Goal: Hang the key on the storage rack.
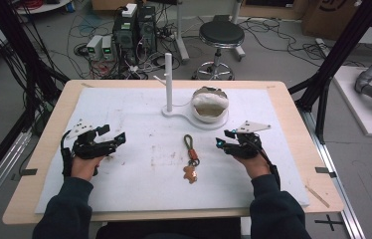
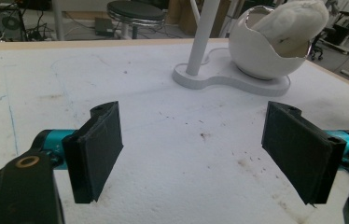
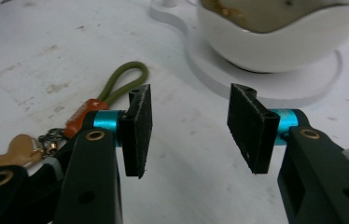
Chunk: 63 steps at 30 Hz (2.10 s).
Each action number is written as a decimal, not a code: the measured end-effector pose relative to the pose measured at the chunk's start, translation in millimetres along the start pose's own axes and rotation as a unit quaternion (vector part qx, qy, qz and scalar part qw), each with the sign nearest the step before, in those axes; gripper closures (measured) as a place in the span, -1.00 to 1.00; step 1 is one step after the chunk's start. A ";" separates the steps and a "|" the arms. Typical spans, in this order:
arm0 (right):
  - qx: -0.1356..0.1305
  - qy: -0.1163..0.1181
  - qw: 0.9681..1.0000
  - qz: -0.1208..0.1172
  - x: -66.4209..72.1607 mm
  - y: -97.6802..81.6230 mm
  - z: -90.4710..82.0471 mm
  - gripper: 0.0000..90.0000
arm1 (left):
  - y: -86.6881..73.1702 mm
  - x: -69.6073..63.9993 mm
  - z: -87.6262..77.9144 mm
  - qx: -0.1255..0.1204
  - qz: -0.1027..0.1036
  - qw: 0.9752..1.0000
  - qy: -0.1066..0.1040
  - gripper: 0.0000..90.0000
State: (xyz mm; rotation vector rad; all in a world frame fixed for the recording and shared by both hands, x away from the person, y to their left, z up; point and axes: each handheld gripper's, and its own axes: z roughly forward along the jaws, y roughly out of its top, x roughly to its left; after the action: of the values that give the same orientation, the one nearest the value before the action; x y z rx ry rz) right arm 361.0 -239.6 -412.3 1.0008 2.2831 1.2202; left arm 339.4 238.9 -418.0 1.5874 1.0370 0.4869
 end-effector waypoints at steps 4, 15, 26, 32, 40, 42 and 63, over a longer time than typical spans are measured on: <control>0.005 0.011 1.000 -0.004 12.1 4.0 15.0 0.09 | -1.7 1.1 1.4 0.004 -0.001 1.000 -0.002 -0.54; 0.052 0.063 0.997 -0.016 48.7 9.3 58.0 0.13 | -3.3 2.4 3.5 0.010 -0.003 1.000 -0.004 -0.53; 0.119 0.048 0.990 -0.061 64.7 8.7 70.7 0.49 | -3.5 2.8 3.0 0.010 -0.002 1.000 -0.005 -0.53; 0.127 0.072 0.988 -0.042 59.7 10.0 69.1 0.67 | -3.8 2.0 3.5 0.013 -0.001 1.000 -0.005 -0.52; 0.072 0.083 0.993 -0.040 59.5 17.1 59.7 0.69 | -3.7 2.8 3.2 0.011 -0.003 1.000 -0.004 -0.52; 0.050 0.082 0.995 -0.033 55.6 19.7 55.3 0.69 | -3.6 2.9 2.9 0.010 -0.003 1.000 -0.003 -0.52; -0.111 0.009 0.991 -0.076 51.7 134.1 50.6 0.70 | -3.3 4.0 1.8 0.006 -0.005 1.000 -0.003 -0.48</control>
State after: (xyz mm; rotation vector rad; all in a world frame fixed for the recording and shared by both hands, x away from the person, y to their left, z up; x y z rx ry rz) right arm 411.9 -122.6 -328.9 0.7249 2.1359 1.3846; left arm 341.7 241.2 -422.5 1.5922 1.0442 0.4688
